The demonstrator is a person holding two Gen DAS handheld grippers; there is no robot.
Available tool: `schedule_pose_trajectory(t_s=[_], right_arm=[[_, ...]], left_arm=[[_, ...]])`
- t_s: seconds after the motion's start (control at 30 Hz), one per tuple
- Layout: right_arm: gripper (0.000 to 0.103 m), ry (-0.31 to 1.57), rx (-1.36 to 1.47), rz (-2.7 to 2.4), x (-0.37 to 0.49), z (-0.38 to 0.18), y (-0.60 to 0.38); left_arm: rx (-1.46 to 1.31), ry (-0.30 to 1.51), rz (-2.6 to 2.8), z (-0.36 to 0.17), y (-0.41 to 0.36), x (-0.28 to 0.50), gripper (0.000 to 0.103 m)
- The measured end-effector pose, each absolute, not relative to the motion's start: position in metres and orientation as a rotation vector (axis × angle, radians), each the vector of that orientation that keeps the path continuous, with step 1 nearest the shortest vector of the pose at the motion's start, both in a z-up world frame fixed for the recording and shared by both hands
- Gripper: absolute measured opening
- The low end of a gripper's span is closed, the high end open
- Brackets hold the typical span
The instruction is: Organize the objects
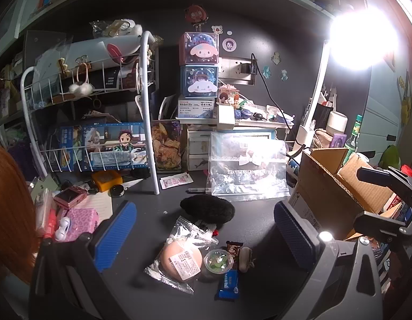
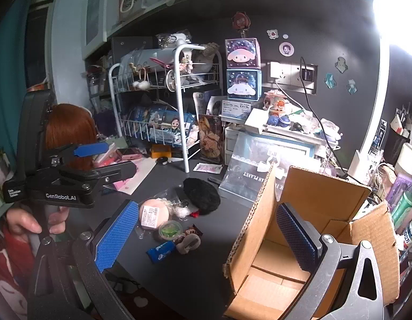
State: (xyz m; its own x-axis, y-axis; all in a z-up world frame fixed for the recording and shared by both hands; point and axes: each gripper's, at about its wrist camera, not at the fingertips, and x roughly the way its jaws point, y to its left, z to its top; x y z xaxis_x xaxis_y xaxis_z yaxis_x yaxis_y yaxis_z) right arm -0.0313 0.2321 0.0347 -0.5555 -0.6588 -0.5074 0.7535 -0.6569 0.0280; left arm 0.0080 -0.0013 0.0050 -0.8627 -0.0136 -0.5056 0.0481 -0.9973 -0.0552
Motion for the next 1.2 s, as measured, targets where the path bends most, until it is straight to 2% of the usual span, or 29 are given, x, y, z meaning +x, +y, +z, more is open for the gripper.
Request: schedule_pose_trajectory(t_s=[0.2,0.47,0.67,0.83,1.0,1.2], right_arm=[[0.103,0.217,0.639,-2.186,-0.028,0.038,0.225],[0.103,0.32,0.619,-2.079,-0.006,0.037,0.156],[0.103,0.242,0.865,-2.03,-0.05,-0.013,0.088],[0.103,0.177,1.028,-2.089,-0.098,-0.057,0.068],[0.103,0.06,1.147,-2.151,-0.148,-0.096,0.064],[0.103,0.062,1.205,-2.14,-0.187,-0.124,0.061]], left_arm=[[0.808,0.121,-3.003,0.005,-0.006,0.01,0.102],[0.797,0.209,-2.994,-0.007,-0.061,0.012,0.102],[0.831,0.229,-2.93,-0.029,-0.112,0.01,0.102],[0.874,0.287,-2.958,-0.05,-0.136,0.001,0.102],[0.923,0.294,-3.033,-0.062,-0.138,-0.016,0.102],[0.981,0.366,-3.121,-0.072,-0.139,-0.038,0.102]])
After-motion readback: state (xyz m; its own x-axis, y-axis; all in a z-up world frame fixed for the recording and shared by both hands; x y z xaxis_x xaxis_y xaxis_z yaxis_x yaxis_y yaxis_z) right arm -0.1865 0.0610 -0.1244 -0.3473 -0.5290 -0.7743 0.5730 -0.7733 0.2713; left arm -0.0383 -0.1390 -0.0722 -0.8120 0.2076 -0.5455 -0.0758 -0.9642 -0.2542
